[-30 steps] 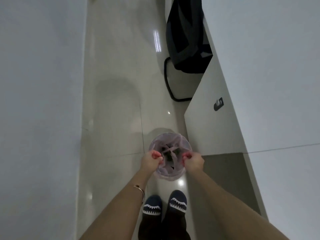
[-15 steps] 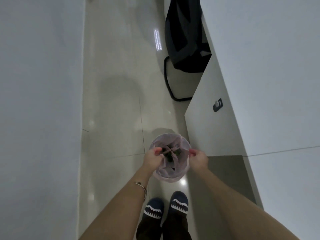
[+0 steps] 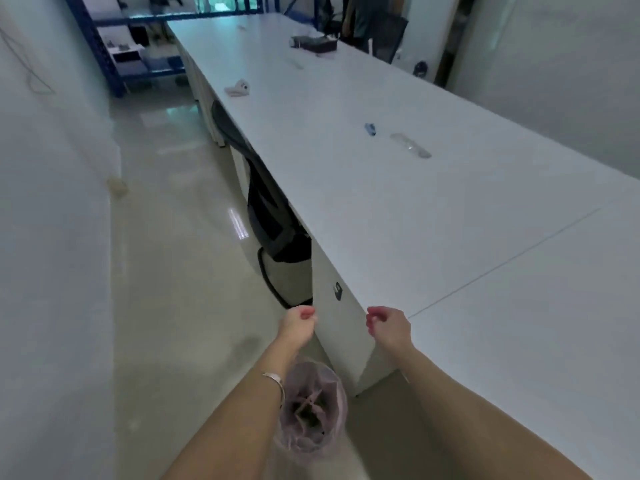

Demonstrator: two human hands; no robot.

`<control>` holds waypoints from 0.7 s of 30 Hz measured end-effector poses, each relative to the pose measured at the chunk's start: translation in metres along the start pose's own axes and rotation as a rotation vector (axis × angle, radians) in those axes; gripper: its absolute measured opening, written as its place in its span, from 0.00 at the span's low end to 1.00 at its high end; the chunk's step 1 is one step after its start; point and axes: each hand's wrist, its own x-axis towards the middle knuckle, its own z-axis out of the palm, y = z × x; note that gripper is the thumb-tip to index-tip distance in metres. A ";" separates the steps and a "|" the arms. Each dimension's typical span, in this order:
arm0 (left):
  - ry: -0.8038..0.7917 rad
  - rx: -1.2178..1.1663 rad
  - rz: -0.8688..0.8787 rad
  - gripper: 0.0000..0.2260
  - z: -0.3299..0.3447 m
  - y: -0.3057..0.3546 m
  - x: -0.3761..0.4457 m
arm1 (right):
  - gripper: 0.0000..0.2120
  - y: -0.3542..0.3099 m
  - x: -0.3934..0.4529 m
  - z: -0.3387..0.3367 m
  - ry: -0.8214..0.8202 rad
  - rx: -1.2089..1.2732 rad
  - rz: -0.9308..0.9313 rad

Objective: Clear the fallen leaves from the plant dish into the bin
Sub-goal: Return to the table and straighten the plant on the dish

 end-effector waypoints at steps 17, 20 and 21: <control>-0.552 0.311 0.335 0.16 0.253 0.099 -0.196 | 0.14 0.166 -0.183 -0.292 0.620 0.428 0.188; -0.609 0.359 0.352 0.17 0.313 0.098 -0.235 | 0.14 0.220 -0.210 -0.337 0.683 0.463 0.236; -0.616 0.374 0.351 0.17 0.327 0.097 -0.242 | 0.14 0.229 -0.220 -0.348 0.686 0.432 0.254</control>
